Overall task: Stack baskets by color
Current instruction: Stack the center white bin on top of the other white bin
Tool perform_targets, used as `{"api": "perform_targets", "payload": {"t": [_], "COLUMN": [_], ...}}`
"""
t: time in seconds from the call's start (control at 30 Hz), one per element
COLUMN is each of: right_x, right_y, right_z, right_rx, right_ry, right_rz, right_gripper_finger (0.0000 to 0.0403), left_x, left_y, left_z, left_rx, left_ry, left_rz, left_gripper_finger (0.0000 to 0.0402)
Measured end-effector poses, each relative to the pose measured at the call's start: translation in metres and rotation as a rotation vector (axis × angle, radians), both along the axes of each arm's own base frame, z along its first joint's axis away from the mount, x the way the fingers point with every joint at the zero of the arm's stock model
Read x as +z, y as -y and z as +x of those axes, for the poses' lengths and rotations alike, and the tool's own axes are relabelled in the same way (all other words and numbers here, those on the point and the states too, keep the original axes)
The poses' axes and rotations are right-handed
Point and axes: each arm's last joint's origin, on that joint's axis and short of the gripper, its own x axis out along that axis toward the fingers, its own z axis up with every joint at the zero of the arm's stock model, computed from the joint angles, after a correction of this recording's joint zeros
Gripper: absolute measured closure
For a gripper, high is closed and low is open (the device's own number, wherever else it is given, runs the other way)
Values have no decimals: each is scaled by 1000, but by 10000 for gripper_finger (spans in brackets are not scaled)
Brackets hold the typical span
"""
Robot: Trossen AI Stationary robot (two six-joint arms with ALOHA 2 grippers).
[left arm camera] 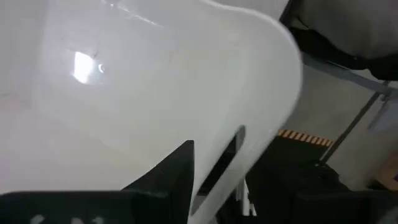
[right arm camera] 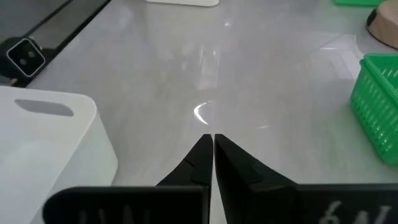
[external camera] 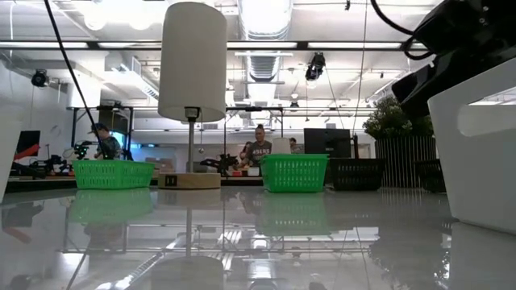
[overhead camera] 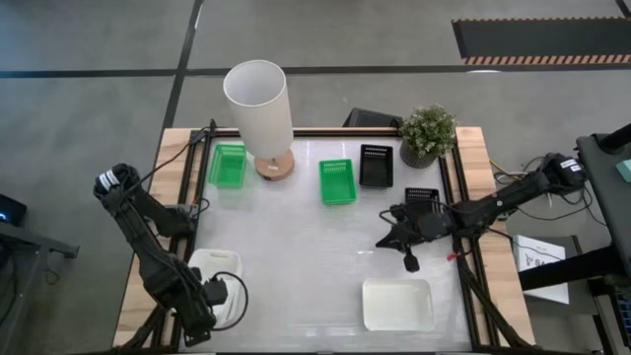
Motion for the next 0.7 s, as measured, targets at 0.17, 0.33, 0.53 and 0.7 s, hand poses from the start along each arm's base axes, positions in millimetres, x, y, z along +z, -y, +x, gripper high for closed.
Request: {"api": "perform_targets", "payload": {"t": [0.17, 0.33, 0.53, 0.7], "right_x": [1, 2, 2, 2], "right_y": [-4, -5, -5, -5], "right_z": [-1, 0, 0, 0], "right_rx": [-11, -7, -6, -6], "right_ry": [14, 32, 32, 32], "right_rz": [-11, -9, -11, -12], "right_gripper_finger": [394, 394, 394, 394], "left_x": [0, 3, 10, 18], "left_y": [-1, -1, 1, 0], "left_z": [-1, 0, 1, 0], "left_rx": [1, 2, 2, 7], "left_ry": [-9, 1, 13, 14], "left_rz": [16, 9, -9, -16], "left_gripper_finger": [337, 394, 401, 401]}}
